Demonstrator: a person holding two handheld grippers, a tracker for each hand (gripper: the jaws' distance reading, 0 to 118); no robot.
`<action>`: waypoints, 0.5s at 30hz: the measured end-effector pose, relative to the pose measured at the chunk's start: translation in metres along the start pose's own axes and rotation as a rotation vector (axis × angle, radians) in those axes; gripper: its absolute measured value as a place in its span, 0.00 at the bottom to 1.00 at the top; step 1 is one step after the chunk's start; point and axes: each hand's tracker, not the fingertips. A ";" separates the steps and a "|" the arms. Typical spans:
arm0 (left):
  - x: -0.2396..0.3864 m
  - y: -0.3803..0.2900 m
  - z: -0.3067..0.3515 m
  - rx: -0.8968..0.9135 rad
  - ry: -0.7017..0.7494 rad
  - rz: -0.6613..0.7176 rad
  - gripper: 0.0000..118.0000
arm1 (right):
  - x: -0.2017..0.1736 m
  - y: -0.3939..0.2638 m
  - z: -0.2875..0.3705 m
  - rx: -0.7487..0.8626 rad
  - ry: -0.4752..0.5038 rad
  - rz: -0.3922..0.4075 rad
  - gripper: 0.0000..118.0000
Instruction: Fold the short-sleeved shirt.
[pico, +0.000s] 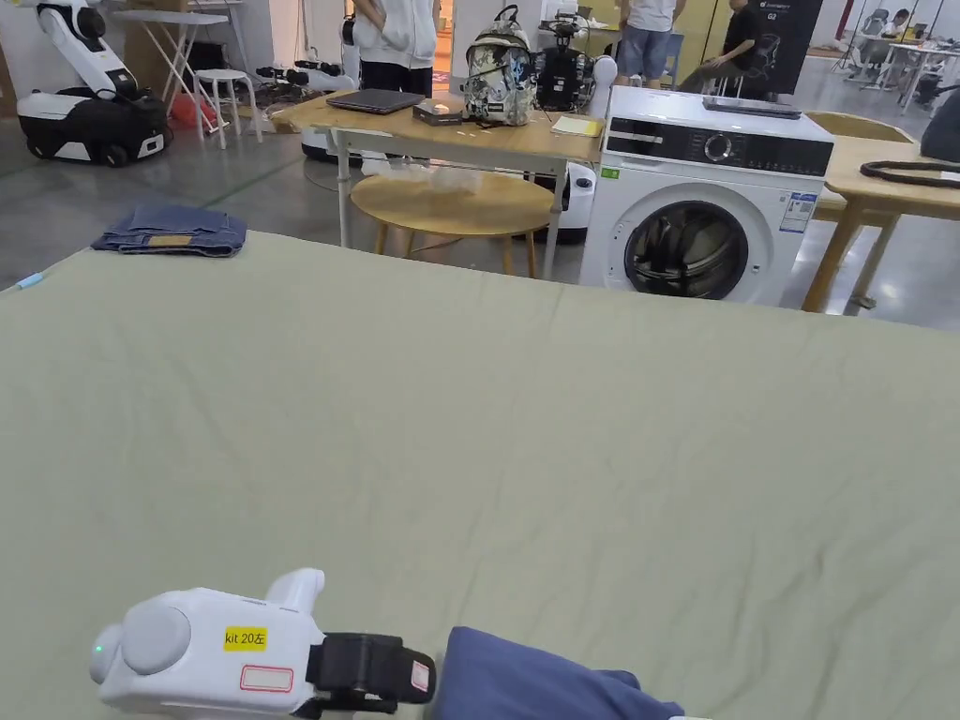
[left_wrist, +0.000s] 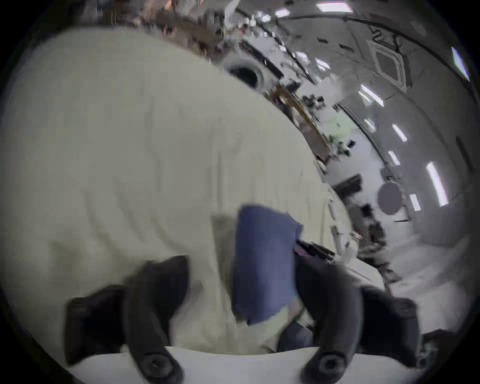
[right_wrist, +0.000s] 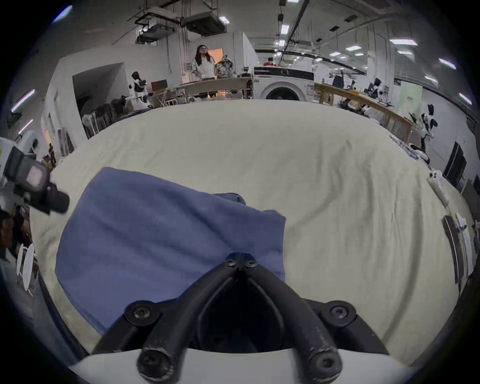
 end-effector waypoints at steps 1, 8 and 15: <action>-0.009 -0.001 -0.005 -0.038 -0.068 0.038 0.81 | 0.000 0.000 0.000 0.001 0.001 -0.001 0.00; -0.011 -0.013 -0.053 -0.036 -0.235 0.164 0.81 | 0.000 0.002 0.005 0.004 0.005 -0.028 0.00; -0.007 -0.020 -0.079 -0.051 -0.217 0.100 0.19 | -0.002 -0.002 0.003 0.013 -0.012 -0.017 0.00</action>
